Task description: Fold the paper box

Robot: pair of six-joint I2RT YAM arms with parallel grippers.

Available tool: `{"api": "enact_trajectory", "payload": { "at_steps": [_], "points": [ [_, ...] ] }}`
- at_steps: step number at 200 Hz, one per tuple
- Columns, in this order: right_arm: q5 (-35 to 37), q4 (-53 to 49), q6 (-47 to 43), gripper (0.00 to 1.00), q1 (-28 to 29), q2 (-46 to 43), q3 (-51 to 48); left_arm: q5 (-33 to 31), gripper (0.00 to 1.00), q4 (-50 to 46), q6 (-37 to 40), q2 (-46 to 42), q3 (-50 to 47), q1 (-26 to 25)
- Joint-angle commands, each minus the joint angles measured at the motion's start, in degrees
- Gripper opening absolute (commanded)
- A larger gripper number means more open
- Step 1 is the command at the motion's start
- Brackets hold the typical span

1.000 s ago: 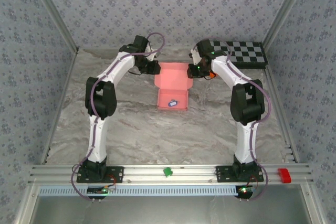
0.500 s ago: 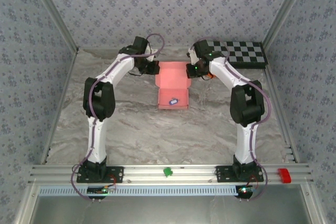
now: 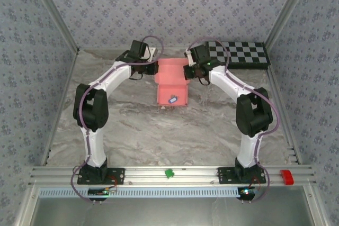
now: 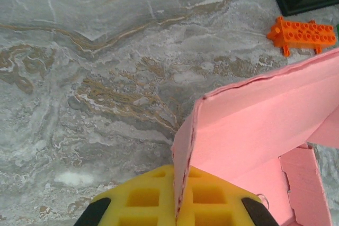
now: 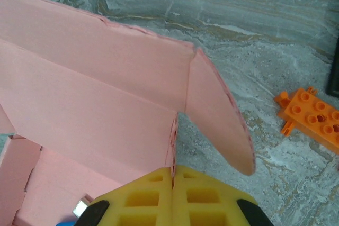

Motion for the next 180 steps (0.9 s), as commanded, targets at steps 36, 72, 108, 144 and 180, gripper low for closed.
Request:
{"api": "enact_trajectory", "payload": {
  "at_steps": [36, 72, 108, 144, 180],
  "points": [
    [6.74, 13.78, 0.58, 0.0, 1.8, -3.28, -6.68, -6.72, 0.0, 6.51, -2.86, -3.06, -3.19, -1.73],
    [10.65, 23.3, 0.92, 0.0, 3.08, -4.37, -12.05, -11.23, 0.0, 10.51, -3.84, -4.89, -6.77, -3.29],
    [14.7, 29.48, 1.11, 0.0, 4.44, -5.33, -16.08, -14.49, 0.0, 15.31, -5.12, -7.01, -10.91, -4.47],
    [18.37, 32.43, 1.67, 0.0, 5.59, -6.05, -18.68, -16.66, 0.01, 19.34, -6.74, -8.78, -14.59, -5.26],
    [19.48, 36.36, 2.36, 0.0, 6.57, -6.62, -21.91, -17.49, 0.04, 22.19, -8.46, -9.6, -17.33, -5.41]
  ]
}}
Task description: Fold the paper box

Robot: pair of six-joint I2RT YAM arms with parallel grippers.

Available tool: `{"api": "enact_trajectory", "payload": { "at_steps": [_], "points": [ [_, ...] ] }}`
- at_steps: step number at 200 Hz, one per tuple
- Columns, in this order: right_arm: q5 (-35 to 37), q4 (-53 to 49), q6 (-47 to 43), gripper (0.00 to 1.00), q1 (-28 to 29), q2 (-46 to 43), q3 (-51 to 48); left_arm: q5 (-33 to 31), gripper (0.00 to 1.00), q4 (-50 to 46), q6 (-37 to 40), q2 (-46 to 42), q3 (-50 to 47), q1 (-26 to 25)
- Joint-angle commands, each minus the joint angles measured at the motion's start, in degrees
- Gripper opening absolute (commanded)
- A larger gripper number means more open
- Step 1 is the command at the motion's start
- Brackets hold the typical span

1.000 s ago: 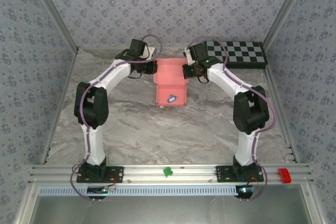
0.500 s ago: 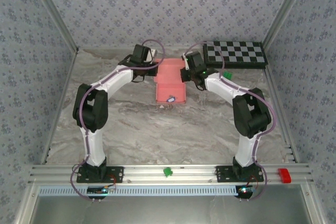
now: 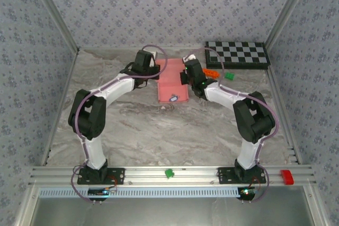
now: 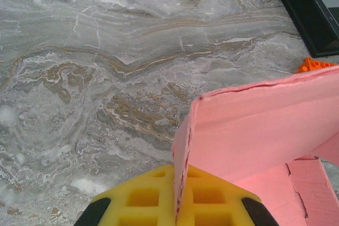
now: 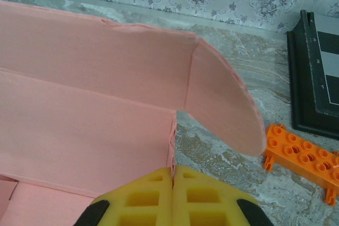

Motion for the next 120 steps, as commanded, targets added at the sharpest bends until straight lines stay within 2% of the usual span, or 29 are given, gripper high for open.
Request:
{"api": "enact_trajectory", "payload": {
  "at_steps": [1, 28, 90, 120],
  "points": [
    [3.59, 5.03, 1.49, 0.0, 0.71, -2.29, -2.25, -1.56, 0.05, 3.48, -2.15, -2.39, -1.33, -0.32],
    [4.81, 6.03, 2.32, 0.0, 1.47, -2.03, -2.9, -1.61, 0.08, 4.63, -3.48, -2.55, -2.15, -0.62],
    [7.62, 8.3, 4.24, 0.0, 2.45, -2.37, -4.8, -1.22, 0.1, 5.0, -4.46, -2.39, -3.15, -1.06],
    [8.62, 9.76, 4.83, 0.0, 2.89, -2.67, -6.0, -0.95, 0.15, 5.75, -5.02, -2.83, -4.09, -1.07]
  ]
}}
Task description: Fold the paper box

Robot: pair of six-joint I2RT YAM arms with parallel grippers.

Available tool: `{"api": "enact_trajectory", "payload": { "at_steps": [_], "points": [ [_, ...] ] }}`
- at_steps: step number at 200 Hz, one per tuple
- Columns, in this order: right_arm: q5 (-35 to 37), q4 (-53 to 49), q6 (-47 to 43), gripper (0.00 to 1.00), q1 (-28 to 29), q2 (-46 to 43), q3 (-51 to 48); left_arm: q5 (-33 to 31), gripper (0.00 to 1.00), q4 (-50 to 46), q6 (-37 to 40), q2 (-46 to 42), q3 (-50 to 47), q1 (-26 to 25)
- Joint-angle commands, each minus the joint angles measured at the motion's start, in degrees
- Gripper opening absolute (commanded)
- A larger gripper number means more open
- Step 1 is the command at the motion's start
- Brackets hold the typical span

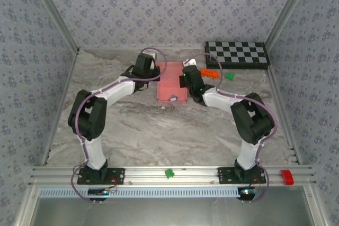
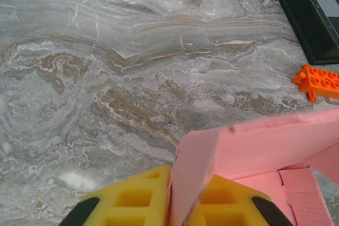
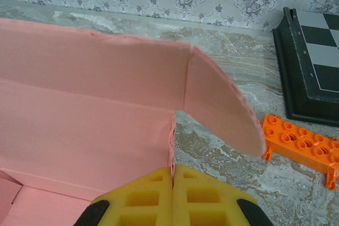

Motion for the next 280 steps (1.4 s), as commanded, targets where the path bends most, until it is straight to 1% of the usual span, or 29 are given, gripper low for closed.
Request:
{"api": "enact_trajectory", "payload": {
  "at_steps": [1, 40, 98, 133, 185, 215, 245, 280],
  "points": [
    [2.83, 3.21, 1.63, 0.0, 0.63, -2.31, -1.06, -0.27, 0.15, 1.91, -1.15, -2.41, -0.81, -0.3],
    [3.42, 4.38, 2.17, 0.0, 1.0, -2.51, -2.41, 0.17, 0.16, 2.47, -1.64, -2.72, -1.87, -0.48],
    [4.23, 4.51, 2.64, 0.06, 1.59, -2.91, -3.38, 0.53, 0.15, 3.03, -2.78, -3.46, -2.91, -0.64],
    [5.63, 4.99, 3.99, 0.09, 2.22, -3.0, -3.9, 1.08, 0.19, 4.21, -3.82, -4.08, -4.02, -0.82],
    [7.36, 5.08, 4.68, 0.1, 3.06, -3.08, -4.33, 1.27, 0.2, 4.49, -4.53, -4.48, -4.88, -1.01],
    [8.14, 5.09, 4.63, 0.12, 3.32, -3.26, -4.57, 1.38, 0.18, 4.77, -4.85, -4.7, -5.03, -1.12],
    [8.66, 4.91, 5.11, 0.12, 3.56, -3.38, -4.62, 1.49, 0.14, 4.97, -5.32, -4.78, -5.46, -1.33],
    [10.39, 5.07, 5.64, 0.12, 4.25, -3.39, -4.96, 1.24, 0.12, 5.49, -6.03, -5.23, -6.35, -1.75]
  ]
}}
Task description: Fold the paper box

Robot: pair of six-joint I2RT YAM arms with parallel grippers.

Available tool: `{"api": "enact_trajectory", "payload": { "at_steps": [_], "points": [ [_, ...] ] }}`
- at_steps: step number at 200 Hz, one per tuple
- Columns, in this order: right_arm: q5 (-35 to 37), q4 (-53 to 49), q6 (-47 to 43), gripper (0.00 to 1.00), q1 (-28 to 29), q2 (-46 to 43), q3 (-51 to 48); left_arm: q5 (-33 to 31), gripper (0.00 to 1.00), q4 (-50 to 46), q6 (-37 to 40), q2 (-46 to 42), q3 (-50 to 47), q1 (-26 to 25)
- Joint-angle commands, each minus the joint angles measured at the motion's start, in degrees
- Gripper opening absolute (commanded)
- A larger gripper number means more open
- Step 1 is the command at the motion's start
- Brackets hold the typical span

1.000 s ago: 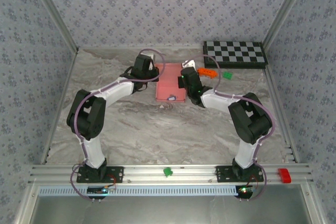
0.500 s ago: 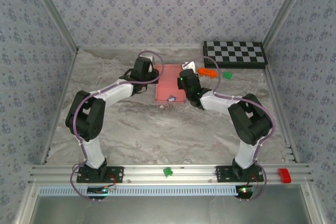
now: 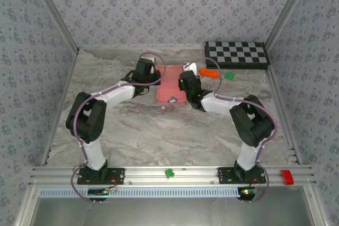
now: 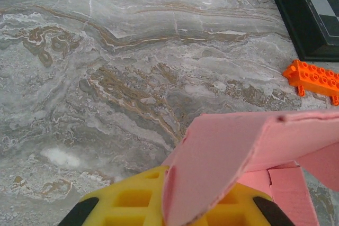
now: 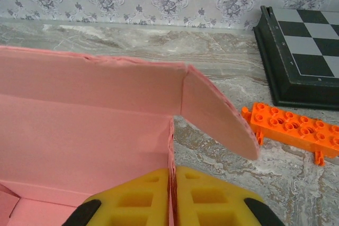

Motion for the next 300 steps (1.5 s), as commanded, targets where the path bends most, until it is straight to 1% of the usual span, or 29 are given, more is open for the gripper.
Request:
{"api": "enact_trajectory", "payload": {
  "at_steps": [1, 43, 92, 136, 188, 215, 245, 286, 300],
  "points": [
    [3.1, 1.3, 1.4, 0.12, 0.86, -1.95, -1.03, 0.73, 0.12, 1.47, -1.07, -3.0, -0.67, -0.55],
    [5.8, 2.26, 1.5, 0.12, 2.06, -2.38, -1.76, -0.89, 0.08, 2.17, -1.59, -3.95, -2.11, -1.0],
    [7.99, 3.85, 2.01, 0.1, 3.02, -3.12, -3.44, -2.47, 0.05, 4.25, -1.64, -4.73, -4.25, -1.83],
    [9.02, 5.66, 2.76, 0.09, 3.84, -3.44, -5.29, -4.75, 0.05, 7.81, -1.42, -5.54, -7.19, -3.13],
    [12.47, 7.81, 3.01, 0.06, 5.32, -3.62, -7.38, -7.26, 0.03, 11.31, -1.85, -6.66, -10.87, -4.39],
    [13.97, 8.46, 2.86, 0.05, 5.95, -3.83, -8.33, -7.87, 0.03, 12.58, -1.97, -7.12, -12.19, -4.74],
    [14.8, 8.83, 3.0, 0.05, 6.55, -4.12, -9.05, -8.94, 0.07, 13.33, -2.12, -7.57, -13.14, -5.18],
    [17.02, 8.9, 3.21, 0.06, 7.69, -3.88, -9.57, -9.61, 0.08, 13.82, -2.81, -8.0, -14.49, -6.12],
    [17.53, 8.77, 3.22, 0.06, 7.98, -3.87, -9.72, -9.82, 0.11, 13.98, -3.0, -8.14, -15.03, -6.38]
  ]
}}
